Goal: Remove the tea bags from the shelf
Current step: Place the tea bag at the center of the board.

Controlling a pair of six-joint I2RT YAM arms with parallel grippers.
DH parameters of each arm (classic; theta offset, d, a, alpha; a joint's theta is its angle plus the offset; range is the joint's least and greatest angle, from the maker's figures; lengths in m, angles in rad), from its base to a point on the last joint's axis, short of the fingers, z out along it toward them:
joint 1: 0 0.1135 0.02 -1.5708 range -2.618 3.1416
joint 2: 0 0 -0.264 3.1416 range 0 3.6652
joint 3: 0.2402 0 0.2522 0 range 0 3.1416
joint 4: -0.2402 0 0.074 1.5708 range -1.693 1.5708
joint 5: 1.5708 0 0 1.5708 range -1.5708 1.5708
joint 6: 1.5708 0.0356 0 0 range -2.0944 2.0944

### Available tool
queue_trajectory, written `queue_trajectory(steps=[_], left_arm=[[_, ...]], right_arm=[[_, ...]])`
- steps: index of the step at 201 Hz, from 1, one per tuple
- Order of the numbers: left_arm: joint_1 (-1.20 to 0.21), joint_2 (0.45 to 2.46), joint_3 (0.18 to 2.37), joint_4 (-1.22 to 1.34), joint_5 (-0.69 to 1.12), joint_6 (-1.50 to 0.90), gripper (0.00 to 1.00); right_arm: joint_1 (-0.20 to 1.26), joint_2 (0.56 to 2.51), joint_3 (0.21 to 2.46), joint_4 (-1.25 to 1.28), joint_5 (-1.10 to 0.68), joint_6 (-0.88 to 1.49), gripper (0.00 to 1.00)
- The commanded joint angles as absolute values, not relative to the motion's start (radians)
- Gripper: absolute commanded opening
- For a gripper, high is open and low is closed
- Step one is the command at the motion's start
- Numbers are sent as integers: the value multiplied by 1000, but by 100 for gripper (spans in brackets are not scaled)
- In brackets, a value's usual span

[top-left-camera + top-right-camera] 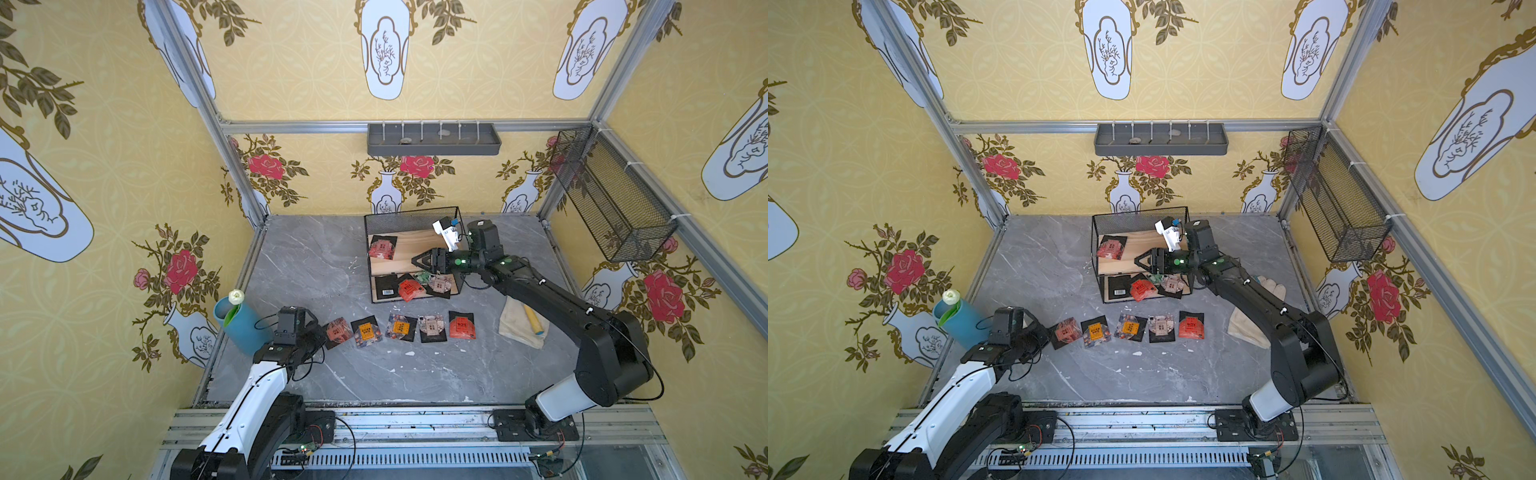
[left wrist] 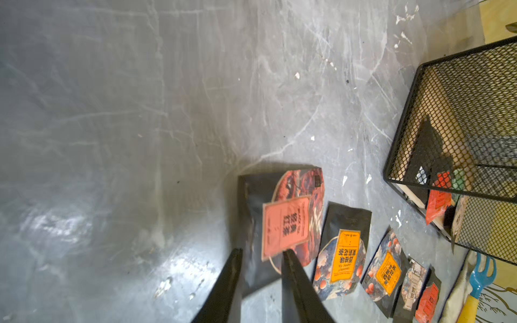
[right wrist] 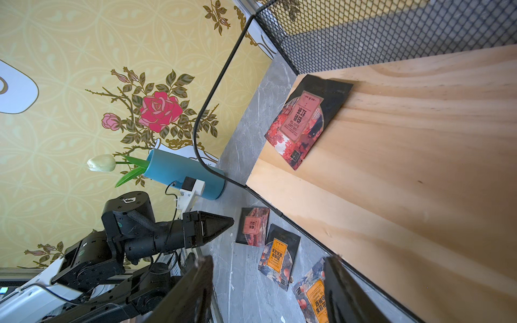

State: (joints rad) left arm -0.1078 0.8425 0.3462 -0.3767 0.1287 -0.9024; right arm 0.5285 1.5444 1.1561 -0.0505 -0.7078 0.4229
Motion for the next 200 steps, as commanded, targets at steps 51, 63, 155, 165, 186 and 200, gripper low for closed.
queue_trajectory(steps=[51,63,155,165,186,200], left_arm=[[-110,745,399,-489,103,-906,45],[-112,737,410,-491,111,-904,47],[-233,804,545,-461,127,-865,59],[-242,815,555,-446,136,-861,60],[-255,834,573,-413,151,-860,63],[-263,851,583,-386,164,-861,64]], right_arm=[[528,1523,1147,-6,-706,426,66],[527,1519,1146,-7,-704,426,67],[527,1507,1139,-21,-681,419,70],[526,1504,1136,-21,-678,418,71],[526,1500,1130,-20,-675,419,72],[523,1494,1124,-18,-675,419,73]])
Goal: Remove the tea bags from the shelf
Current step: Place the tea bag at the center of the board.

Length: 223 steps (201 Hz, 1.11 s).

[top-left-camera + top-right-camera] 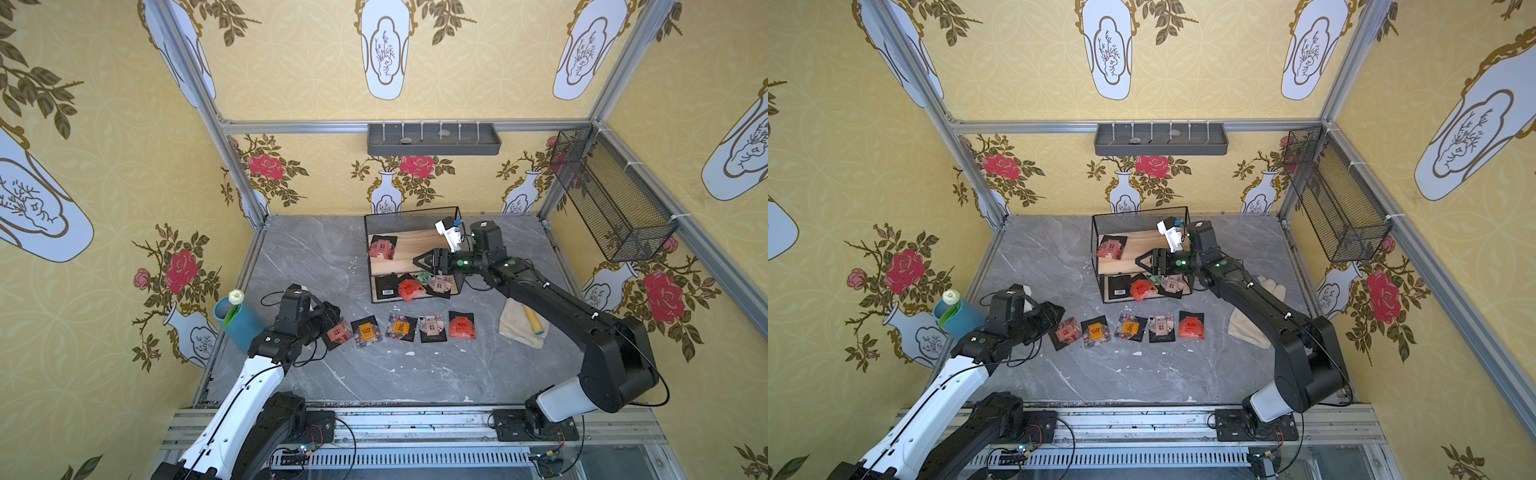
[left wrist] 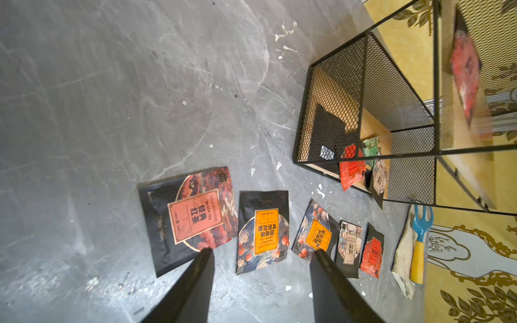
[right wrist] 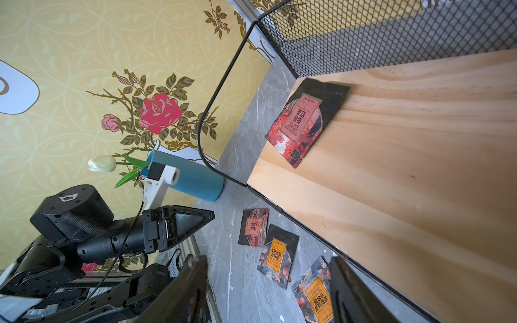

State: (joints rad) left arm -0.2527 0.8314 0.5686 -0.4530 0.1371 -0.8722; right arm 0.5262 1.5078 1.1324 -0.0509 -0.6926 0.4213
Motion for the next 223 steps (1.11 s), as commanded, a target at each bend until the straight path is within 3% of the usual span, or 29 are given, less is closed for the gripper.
queue_trajectory(steps=[1,120,223], left_arm=[[-264,853,584,-384,165,-859,64],[-263,1137,746,-101,284,-848,86],[-174,1413,843,175,501,-889,90]], right_arm=[[523,1494,1124,-18,-674,419,73],[508,1464,1107,-25,-673,412,77],[497,1447,1102,-15,-687,411,77]])
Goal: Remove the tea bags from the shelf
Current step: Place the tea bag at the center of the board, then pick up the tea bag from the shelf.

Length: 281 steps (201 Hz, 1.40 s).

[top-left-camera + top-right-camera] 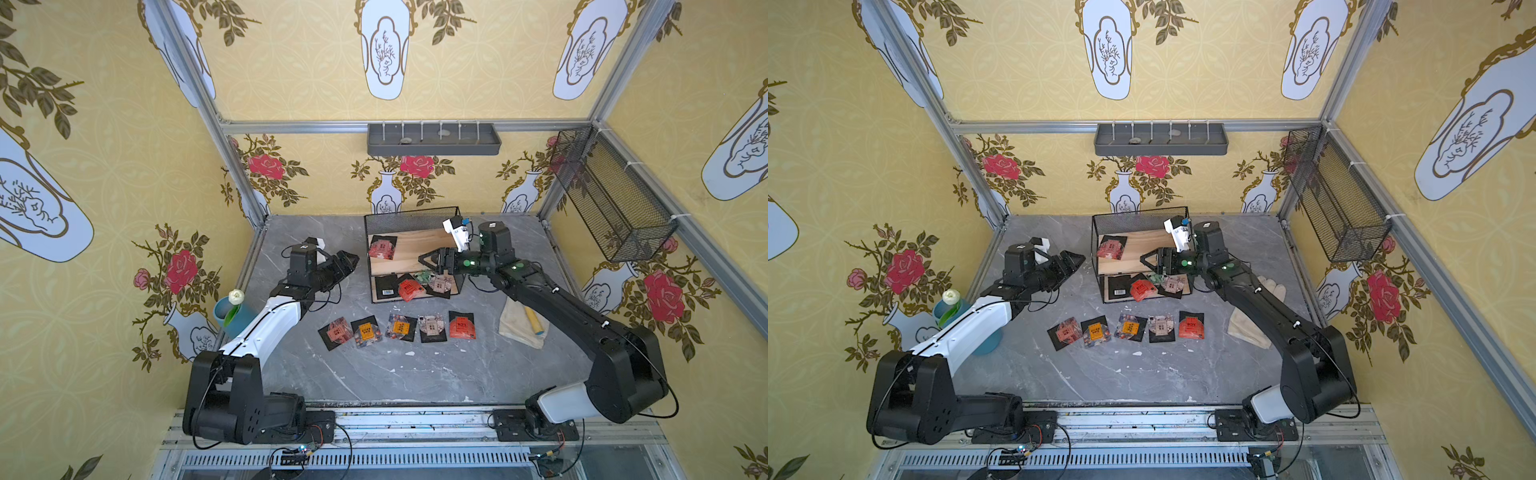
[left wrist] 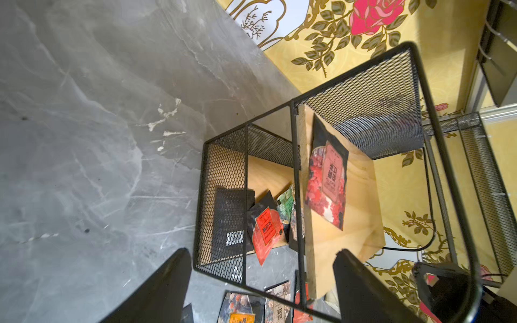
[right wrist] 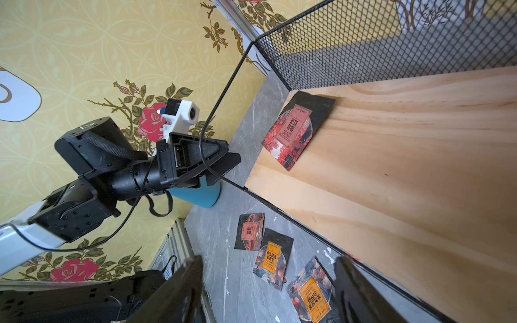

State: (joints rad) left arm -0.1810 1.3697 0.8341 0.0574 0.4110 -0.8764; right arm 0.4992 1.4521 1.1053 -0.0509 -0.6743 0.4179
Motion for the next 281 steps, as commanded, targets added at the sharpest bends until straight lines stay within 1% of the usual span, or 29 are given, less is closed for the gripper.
queue_trajectory(steps=[1,31,100,173,264,281], left_arm=[[-173,1415,844,177,503,-889,90],[-163,1484,849,281,580,-919,90],[-164,1600,913,345,691,-942,91],[-185,1689,971,352,730,-936,91],[-196,1756,1017,353,721,-942,91],[-196,1772,1028,346,715,-943,89]], right_arm=[[497,1447,1102,-15,-687,412,77],[496,1447,1106,-12,-692,412,77],[495,1448,1107,-11,-687,415,77],[495,1459,1116,-11,-688,416,77],[495,1460,1112,-3,-690,425,76],[495,1460,1112,-3,-690,428,76]])
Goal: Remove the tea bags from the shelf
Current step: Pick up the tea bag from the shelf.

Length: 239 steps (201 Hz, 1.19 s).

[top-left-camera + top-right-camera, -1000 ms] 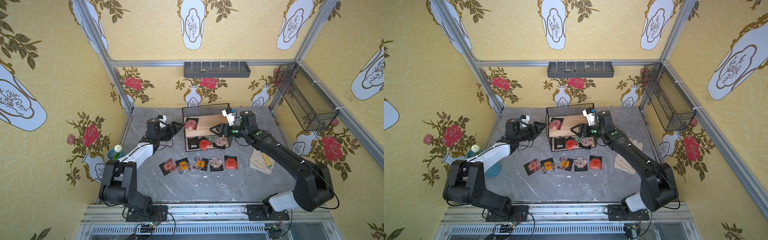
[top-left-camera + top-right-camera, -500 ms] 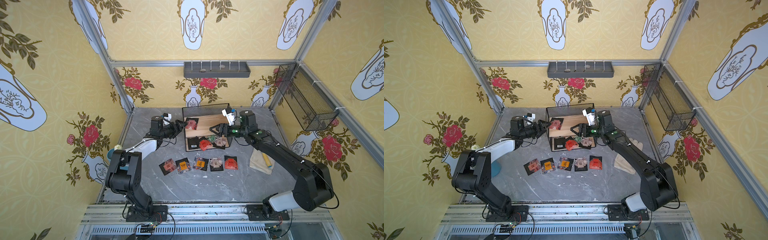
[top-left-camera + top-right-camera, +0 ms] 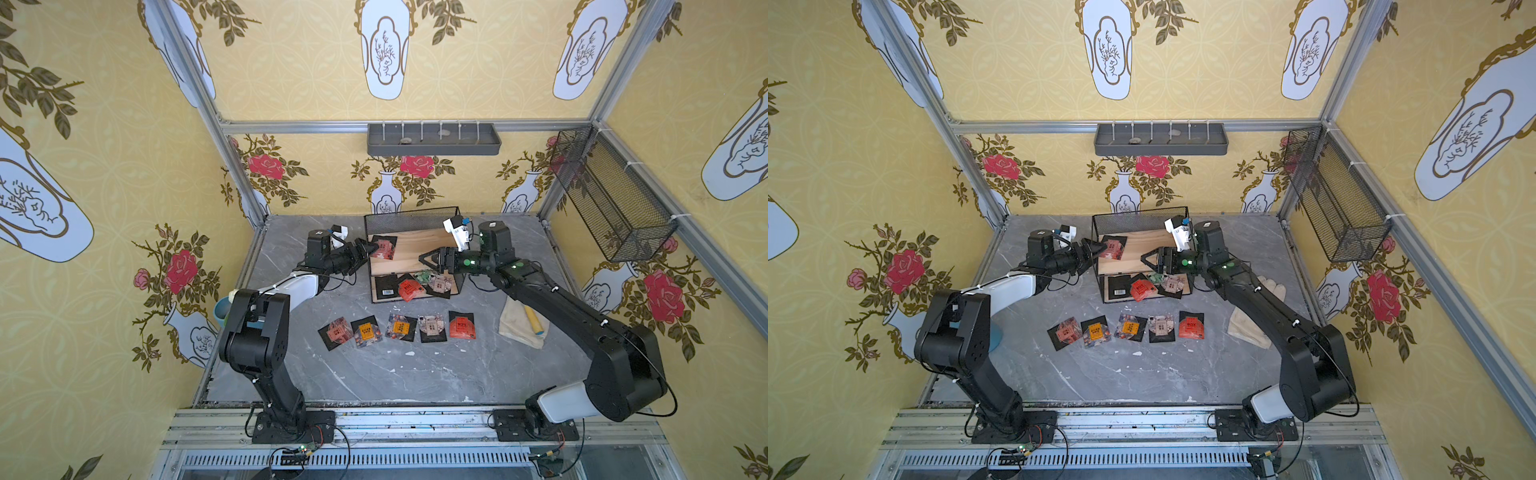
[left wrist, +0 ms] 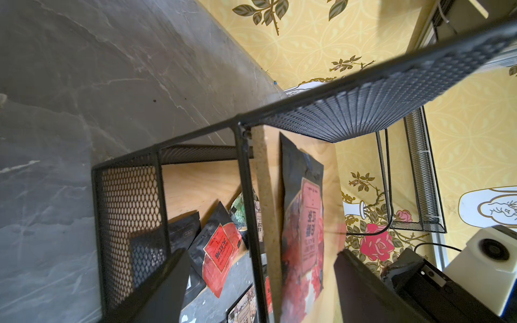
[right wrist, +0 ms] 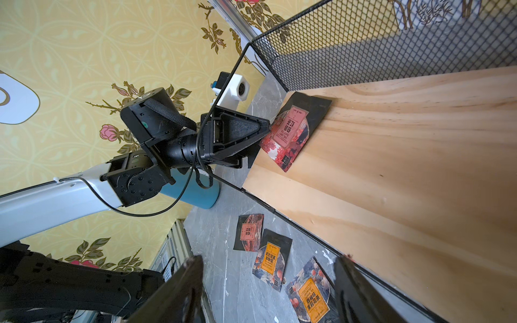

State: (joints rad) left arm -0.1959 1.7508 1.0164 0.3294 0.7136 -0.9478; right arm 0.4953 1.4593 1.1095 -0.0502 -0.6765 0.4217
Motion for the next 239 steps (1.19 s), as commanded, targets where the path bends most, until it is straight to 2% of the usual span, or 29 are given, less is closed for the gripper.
queue_trajectory(steps=[1,137,157,196,223,239], left_arm=[[-195,1773,1028,346,715,-943,89],[-186,1732,995,313,682,-936,68],[-185,1718,990,307,682,-932,62],[-180,1693,973,300,682,-921,41],[-175,1676,962,297,682,-920,31],[-170,1665,955,296,680,-920,30]], right_arm=[[495,1459,1111,-3,-690,428,76],[495,1465,1106,17,-700,447,76],[495,1463,1099,24,-700,451,76],[496,1464,1094,32,-702,456,76],[495,1466,1092,38,-704,456,76],[495,1469,1092,41,-709,461,76]])
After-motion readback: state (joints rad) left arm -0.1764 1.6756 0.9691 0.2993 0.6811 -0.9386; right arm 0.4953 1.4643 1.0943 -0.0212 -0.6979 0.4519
